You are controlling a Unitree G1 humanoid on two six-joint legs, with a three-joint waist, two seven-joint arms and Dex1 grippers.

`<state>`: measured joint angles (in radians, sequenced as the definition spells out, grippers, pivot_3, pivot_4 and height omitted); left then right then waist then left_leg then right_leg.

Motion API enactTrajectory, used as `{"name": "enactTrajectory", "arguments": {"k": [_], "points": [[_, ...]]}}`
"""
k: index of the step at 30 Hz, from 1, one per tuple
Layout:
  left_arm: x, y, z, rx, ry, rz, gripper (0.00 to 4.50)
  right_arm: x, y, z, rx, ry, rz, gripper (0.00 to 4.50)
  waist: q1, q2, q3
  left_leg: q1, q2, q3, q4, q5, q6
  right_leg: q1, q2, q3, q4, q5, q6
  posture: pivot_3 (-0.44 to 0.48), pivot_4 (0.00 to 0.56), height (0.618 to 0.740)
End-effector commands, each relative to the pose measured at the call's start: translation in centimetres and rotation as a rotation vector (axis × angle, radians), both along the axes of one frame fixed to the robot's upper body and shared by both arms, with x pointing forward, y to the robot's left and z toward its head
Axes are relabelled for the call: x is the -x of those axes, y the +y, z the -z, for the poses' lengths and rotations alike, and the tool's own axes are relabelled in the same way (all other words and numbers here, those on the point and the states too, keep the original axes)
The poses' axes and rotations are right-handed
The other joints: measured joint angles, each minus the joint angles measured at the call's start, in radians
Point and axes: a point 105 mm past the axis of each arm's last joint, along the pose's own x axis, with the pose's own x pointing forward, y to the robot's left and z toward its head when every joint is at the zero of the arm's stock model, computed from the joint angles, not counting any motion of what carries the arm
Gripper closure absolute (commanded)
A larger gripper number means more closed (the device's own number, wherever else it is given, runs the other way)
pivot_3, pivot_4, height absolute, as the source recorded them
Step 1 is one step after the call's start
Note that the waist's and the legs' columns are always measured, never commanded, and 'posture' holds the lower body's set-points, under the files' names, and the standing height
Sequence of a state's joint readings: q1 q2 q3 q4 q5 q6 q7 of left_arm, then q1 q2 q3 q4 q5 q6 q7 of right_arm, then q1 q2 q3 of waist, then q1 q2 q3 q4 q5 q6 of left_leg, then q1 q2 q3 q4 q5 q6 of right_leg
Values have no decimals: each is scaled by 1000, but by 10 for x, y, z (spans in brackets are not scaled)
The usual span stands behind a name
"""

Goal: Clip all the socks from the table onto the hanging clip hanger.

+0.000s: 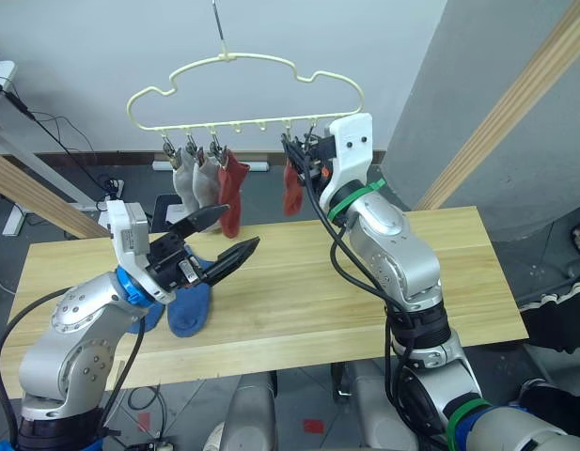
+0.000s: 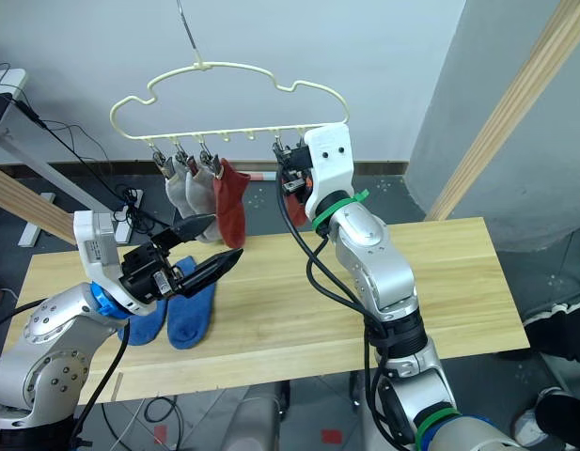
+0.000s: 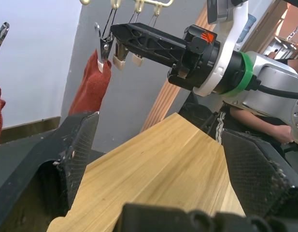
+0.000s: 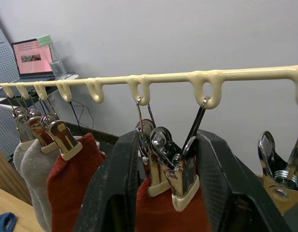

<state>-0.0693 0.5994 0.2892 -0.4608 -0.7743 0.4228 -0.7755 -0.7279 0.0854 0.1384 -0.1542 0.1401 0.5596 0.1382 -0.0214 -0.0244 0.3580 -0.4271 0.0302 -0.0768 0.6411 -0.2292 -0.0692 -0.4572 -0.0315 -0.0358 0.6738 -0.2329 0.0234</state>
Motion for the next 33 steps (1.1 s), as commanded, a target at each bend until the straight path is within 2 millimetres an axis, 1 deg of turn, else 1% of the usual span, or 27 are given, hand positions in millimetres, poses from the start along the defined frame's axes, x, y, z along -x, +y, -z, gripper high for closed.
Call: {"name": "enactTrajectory", "arguments": {"k": [1, 3, 5, 8, 15, 18, 21, 24, 31, 33], "points": [[4, -2, -3, 3, -25, 9, 0, 6, 1, -14, -43, -40, -21, 2922, 0, 0, 0, 0, 0, 0, 0, 0, 0, 0, 0, 0, 0, 0, 0, 86, 370, 740], [5, -2, -2, 4, -25, 10, 0, 6, 0, -13, -47, -38, -18, 3340, 0, 0, 0, 0, 0, 0, 0, 0, 0, 0, 0, 0, 0, 0, 0, 87, 371, 740], [5, -2, -2, 4, -23, 10, 0, 6, -1, -13, -50, -35, -14, 3945, 0, 0, 0, 0, 0, 0, 0, 0, 0, 0, 0, 0, 0, 0, 0, 87, 371, 740], [6, -2, -1, 4, -19, 13, 0, 7, -5, -12, -50, -35, -20, 4444, 0, 0, 0, 0, 0, 0, 0, 0, 0, 0, 0, 0, 0, 0, 0, 82, 372, 740], [6, -4, 1, 6, -10, 22, 0, 22, -15, -13, -57, -27, -126, 4474, 1, 0, 0, 0, 0, 0, 0, 0, 0, 0, 0, 0, 0, 0, 0, 66, 372, 740], [4, -3, 7, -20, 7, 20, 0, 27, -24, -17, -87, 24, -229, 4474, 2, 0, 0, 0, 0, 0, 1, 0, 0, 0, 0, 0, 0, 0, 0, 58, 369, 740], [-3, 5, 24, -121, 24, -34, 0, 23, -39, -21, -30, 40, -268, 4474, 3, 1, 0, 0, 0, 0, 1, 0, 0, 0, 0, 0, 0, 0, 0, 49, 369, 740], [-5, 4, 32, -132, 34, -49, 0, 19, -48, -19, 92, 51, -293, 4474, 2, 1, 1, 0, -1, 0, 1, 0, 0, 0, 0, 0, 0, 0, 0, 40, 365, 740], [-3, -1, 31, -105, 30, -49, 0, 16, -51, -17, 138, 76, -313, 4474, -2, 1, 1, 0, 0, 0, 0, 0, 0, 0, 0, 0, -1, 0, -1, 44, 362, 740], [-2, 1, 32, -102, 38, -57, 0, 21, -49, -17, 118, 97, -363, 4474, -2, 1, 1, 0, -1, 0, 1, 0, 0, 0, -1, 0, 0, 0, -1, 50, 359, 740]]}}
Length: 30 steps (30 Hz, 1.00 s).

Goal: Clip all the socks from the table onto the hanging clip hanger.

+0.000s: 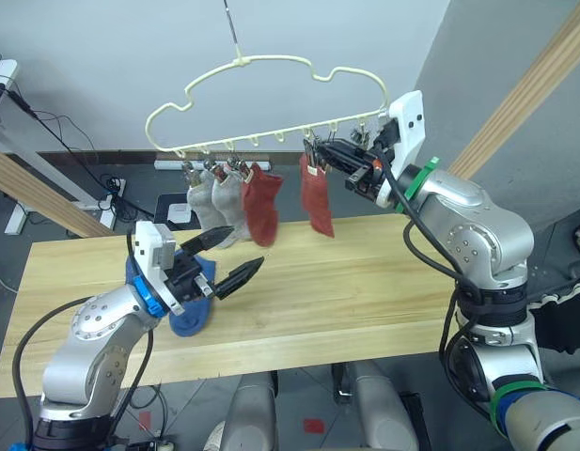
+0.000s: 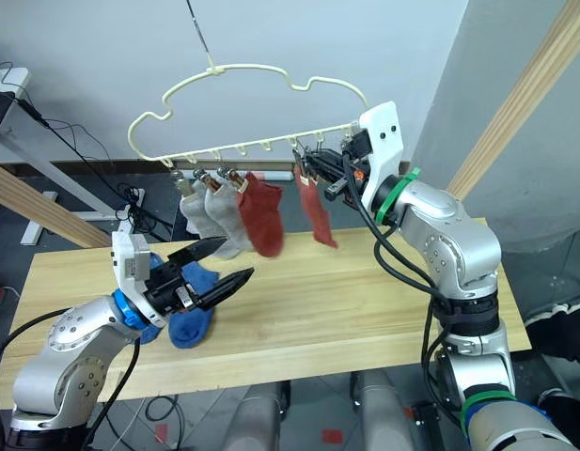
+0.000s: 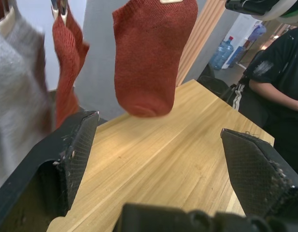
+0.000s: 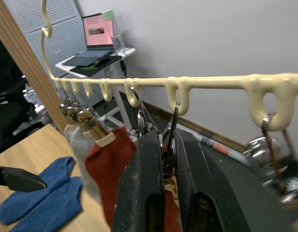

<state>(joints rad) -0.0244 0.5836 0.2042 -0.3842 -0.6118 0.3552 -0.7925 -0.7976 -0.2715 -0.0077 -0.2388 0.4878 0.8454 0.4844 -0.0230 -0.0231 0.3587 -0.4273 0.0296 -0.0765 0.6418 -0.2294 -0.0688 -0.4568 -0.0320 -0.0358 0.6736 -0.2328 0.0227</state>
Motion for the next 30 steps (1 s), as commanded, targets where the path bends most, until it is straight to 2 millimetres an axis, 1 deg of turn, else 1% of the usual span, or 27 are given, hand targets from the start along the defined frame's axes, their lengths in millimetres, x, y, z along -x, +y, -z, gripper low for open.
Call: {"name": "enactTrajectory", "arguments": {"k": [1, 4, 9, 10, 12, 14, 17, 21, 24, 27, 30], "points": [[6, 1, -7, -1, -35, -13, 0, 10, 2, -6, -21, 12, -78, 4474, 0, 0, 0, 0, 0, 0, 0, 0, 0, 0, 0, 0, 0, 0, 0, 50, 359, 740], [0, 16, 10, -57, 22, -90, 0, 17, 3, -7, -19, 42, -150, 4474, 1, 0, 0, 0, 0, 0, 0, 0, 0, 0, 0, 0, 0, 0, 0, 45, 361, 740], [-8, 29, 32, -106, 93, -182, 0, 15, 1, -9, -11, 46, -145, 4474, 1, 0, 0, 0, 0, 0, 0, 0, 0, 0, 0, 0, 0, 0, 0, 43, 364, 740], [-10, 32, 39, -140, 100, -200, 0, 14, 1, -10, -10, 46, -143, 4474, 1, 0, 0, 0, 0, 0, 0, 0, 0, 0, 0, 0, 0, 0, 0, 38, 369, 740], [-21, 44, 60, -240, 128, -281, 0, 9, 0, -8, 33, 40, -117, 4474, 2, 1, 0, 0, 0, 0, 0, 0, 0, 0, 0, 0, 0, 0, 0, 32, 371, 740], [-31, 47, 69, -275, 122, -322, 0, -2, -5, -5, 120, 11, -23, 4474, 2, 1, 1, 0, -1, 0, 1, 0, 0, 0, 0, 0, 0, 0, 0, 25, 373, 740], [-35, 42, 64, -259, 81, -319, 0, -4, -8, -4, 242, -75, 9, 4474, 4, 1, 1, 0, -1, 0, 1, 0, 0, 0, 0, -1, 0, 0, 0, 25, 373, 740], [-32, 39, 63, -261, 61, -295, 0, -4, -9, -2, 281, -128, 33, 4474, 0, 1, 1, -1, -1, 0, 1, 0, 0, 0, -1, 0, 0, 0, 0, 17, 373, 740], [-32, 41, 62, -259, 55, -301, 0, -4, -10, -3, 275, -144, 54, 4474, 0, 1, 1, -1, -1, 0, 1, 0, 0, 0, -1, -1, 0, 0, 0, 16, 374, 740], [-32, 41, 61, -255, 52, -297, 0, -2, -10, 0, 274, -133, 43, 4474, 2, 1, 1, 0, -1, 0, 1, 0, 0, 0, -2, -1, 0, 0, 0, 16, 373, 740], [-34, 41, 57, -252, 34, -298, 0, -3, -13, -2, 245, -107, 37, 4474, 2, 1, 1, 0, -1, 0, 2, 0, 0, 0, -2, -1, 0, 0, 0, 17, 374, 740]]}}
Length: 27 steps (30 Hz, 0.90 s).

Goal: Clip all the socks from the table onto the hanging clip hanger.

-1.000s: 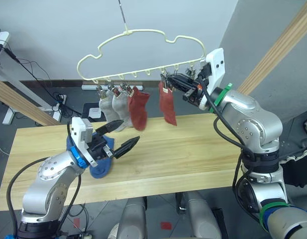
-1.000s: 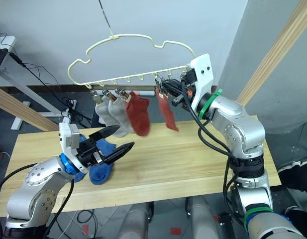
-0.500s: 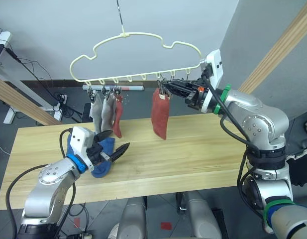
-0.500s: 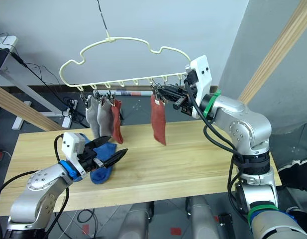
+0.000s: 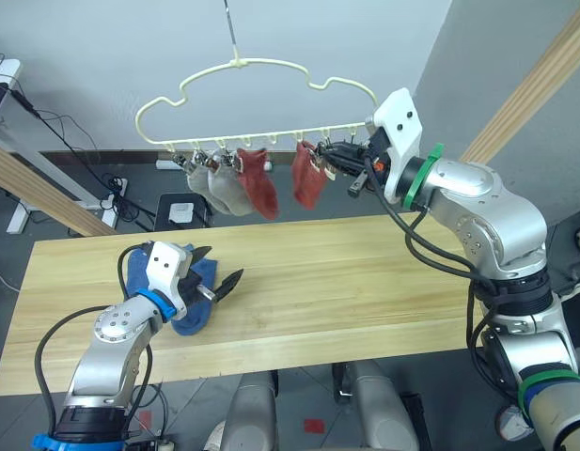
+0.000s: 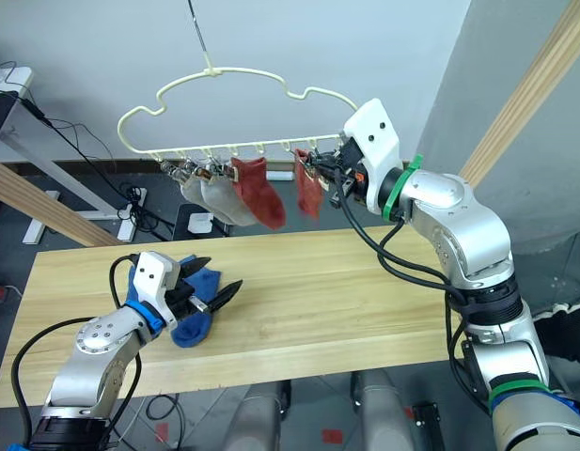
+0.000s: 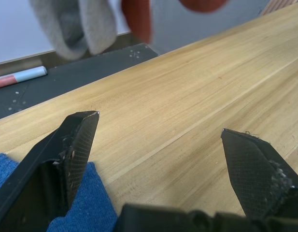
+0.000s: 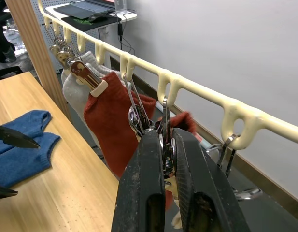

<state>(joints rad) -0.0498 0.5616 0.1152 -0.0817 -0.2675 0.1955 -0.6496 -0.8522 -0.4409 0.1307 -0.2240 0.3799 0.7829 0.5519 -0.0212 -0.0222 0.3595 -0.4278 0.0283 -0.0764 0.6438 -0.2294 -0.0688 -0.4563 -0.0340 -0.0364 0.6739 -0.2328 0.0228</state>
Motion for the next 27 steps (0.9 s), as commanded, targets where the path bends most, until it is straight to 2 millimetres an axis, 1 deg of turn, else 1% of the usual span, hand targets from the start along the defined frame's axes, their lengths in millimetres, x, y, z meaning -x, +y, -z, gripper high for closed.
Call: {"name": "enactTrajectory", "arguments": {"k": [1, 7, 8, 10, 12, 15, 18, 23, 25, 27], "points": [[0, -1, -12, -3, -56, 13, 0, 2, -7, -2, -8, 23, -12, 4474, 1, 0, 0, 0, 0, 0, 0, 0, 0, 0, 0, 0, 0, 0, 0, 17, 374, 740], [0, -1, -12, -1, -58, 16, 0, 5, -9, -6, -14, 59, -59, 4474, 1, 0, 0, 0, 0, 0, 0, 0, 0, 0, 0, 0, 0, 0, 0, 13, 374, 740], [0, -1, -12, 4, -58, 18, 0, 8, -10, -10, -58, 100, -91, 4474, 1, 0, 0, 0, 0, 0, 0, 0, 0, 0, 0, 0, 0, 0, 0, 13, 374, 740], [-1, -2, -12, 15, -53, 18, 0, 10, -12, -21, -233, 215, -130, 4474, 0, 0, 0, 0, 0, 0, 0, 0, 0, 0, 0, 0, 0, 0, 0, 12, 374, 740], [-2, -2, -12, 20, -51, 16, 0, 13, -11, -24, -312, 276, -160, 4474, 0, 0, 0, 0, 0, 0, 0, 0, 0, 0, 0, 0, 1, 1, -2, 10, 374, 740], [-3, -4, -11, 27, -46, 19, 0, 18, -13, -22, -302, 302, -178, 4474, -2, 0, 0, 0, 0, 0, 0, 0, 0, 0, 0, 0, 1, 2, -3, 8, 373, 740], [-3, -4, -10, 24, -42, 22, 0, 16, -17, -23, -270, 288, -163, 4474, -4, 0, 0, 0, 0, 0, 0, 0, 0, 0, 0, 0, 0, 1, -2, 6, 372, 740], [-9, 8, -4, -107, -44, 3, 0, 15, -17, -22, -245, 296, -166, 4474, -5, 0, 0, 0, 0, 0, 0, 0, 0, 0, 0, 0, 1, 0, 0, 4, 371, 740], [-13, 12, 2, -115, -24, -11, 0, 18, -15, -21, -237, 304, -187, 4474, -5, 0, 0, 0, 0, 0, 0, 0, 0, 0, 1, 0, 1, 0, 0, 6, 369, 740], [-21, 17, 8, -135, -24, -58, 0, 19, -12, -20, -231, 308, -194, 4474, -5, 0, 0, 0, 0, 0, 0, 0, 0, 0, 1, 0, 1, 0, 0, 3, 368, 740]]}}
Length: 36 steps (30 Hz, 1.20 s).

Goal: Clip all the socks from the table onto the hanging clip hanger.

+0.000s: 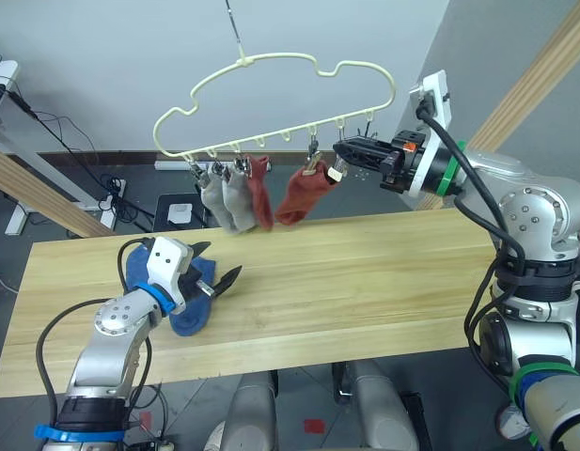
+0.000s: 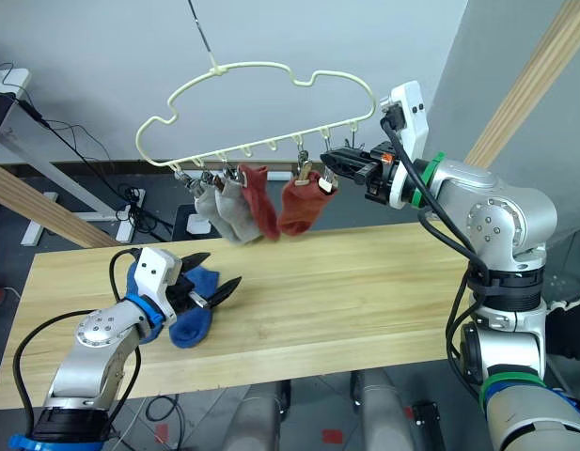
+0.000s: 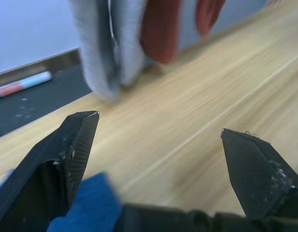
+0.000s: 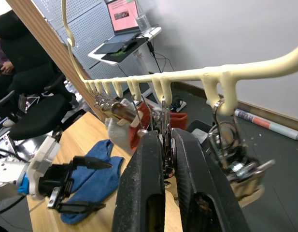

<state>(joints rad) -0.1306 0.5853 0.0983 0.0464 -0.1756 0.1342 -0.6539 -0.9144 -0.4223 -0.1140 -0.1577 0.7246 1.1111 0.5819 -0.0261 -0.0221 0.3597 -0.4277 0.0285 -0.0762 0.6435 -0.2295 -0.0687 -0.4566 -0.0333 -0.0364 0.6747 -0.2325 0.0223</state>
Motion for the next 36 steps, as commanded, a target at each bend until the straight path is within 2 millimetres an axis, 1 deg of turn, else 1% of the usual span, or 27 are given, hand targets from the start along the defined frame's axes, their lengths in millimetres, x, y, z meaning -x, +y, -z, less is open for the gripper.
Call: {"name": "enactTrajectory", "arguments": {"k": [1, 4, 5, 7, 11, 14, 17, 19, 23, 29, 32, 33, 36], "points": [[-9, 6, 6, -35, -18, -56, 0, 8, 5, -6, 3, -25, -42, 4474, 0, 0, 0, 0, 0, 0, 0, 0, 0, 0, 0, 0, 0, 0, 0, 3, 369, 740], [-18, 12, 12, -55, -17, -99, 0, 9, 6, -6, 2, -18, -45, 4474, 0, 0, 0, -1, 0, 0, 0, 0, 0, 0, 0, 0, -1, 0, 0, 0, 368, 740], [-21, 16, 16, -71, -4, -122, 0, 9, 6, -5, 2, -16, -45, 4474, 0, 0, 0, -1, -1, 0, 0, 0, 0, 0, -1, 0, -1, 1, -1, 0, 368, 740], [-26, 25, 18, -68, 0, -173, 0, 9, 6, -5, 4, -16, -40, 4474, -1, 0, 0, -1, 0, 0, 0, 0, 0, 0, 0, -1, 0, 1, -2, -12, 368, 740], [-22, 26, 30, -64, 72, -169, 0, 8, 5, -6, 1, -15, -28, 4474, -3, 0, 0, -1, 0, 0, 0, 0, 0, 0, -1, -1, 0, 1, -2, -13, 366, 740], [-14, 26, 42, -64, 155, -164, 0, 8, 5, -6, 3, -17, -25, 4474, -3, 0, 0, -1, 0, 0, 0, 0, 0, 0, -1, -1, 0, 1, -2, -17, 364, 740], [-8, 35, 45, -53, 216, -214, 0, 8, 4, -6, 2, -19, -16, 4474, -3, 0, 0, -1, 0, 0, 0, 0, 0, 0, -1, -1, 0, 1, -2, -19, 361, 740], [-3, 35, 48, -53, 248, -218, 0, 7, 3, -6, 3, -20, -12, 4474, -4, 0, 0, 0, 0, 0, 1, 0, 0, 0, -1, 0, 1, 1, -1, -19, 361, 740], [7, 32, 60, -58, 310, -218, 0, 7, 4, -6, 3, -20, -8, 4474, -4, 0, 0, 1, 0, 0, 1, 0, 0, 0, -1, 0, 2, 0, 0, -18, 360, 740], [6, 29, 59, -50, 306, -210, 0, 5, 3, -6, 2, -17, -2, 4474, -3, 0, 0, 1, 0, 0, 1, 0, 0, 0, -1, 0, 3, 0, 0, -17, 361, 740], [6, 29, 57, -45, 284, -186, 541, 4, 3, -6, 0, -19, 4, 4474, -3, 0, 0, 1, 0, 0, 1, 0, 0, 0, -1, 0, 3, 0, 0, -14, 368, 740], [6, 29, 56, -45, 282, -179, 839, 4, 3, -6, -1, -19, 5, 4474, -3, 0, 0, 1, 0, 0, 1, 0, 0, 0, -1, 0, 3, 0, 0, -13, 369, 740], [9, 29, 58, -53, 286, -165, 1407, 3, 3, -6, -2, -19, 7, 4474, -4, 0, 0, 1, 0, 0, 1, 0, 0, 0, -1, 0, 3, 0, 0, -14, 372, 740]]}}
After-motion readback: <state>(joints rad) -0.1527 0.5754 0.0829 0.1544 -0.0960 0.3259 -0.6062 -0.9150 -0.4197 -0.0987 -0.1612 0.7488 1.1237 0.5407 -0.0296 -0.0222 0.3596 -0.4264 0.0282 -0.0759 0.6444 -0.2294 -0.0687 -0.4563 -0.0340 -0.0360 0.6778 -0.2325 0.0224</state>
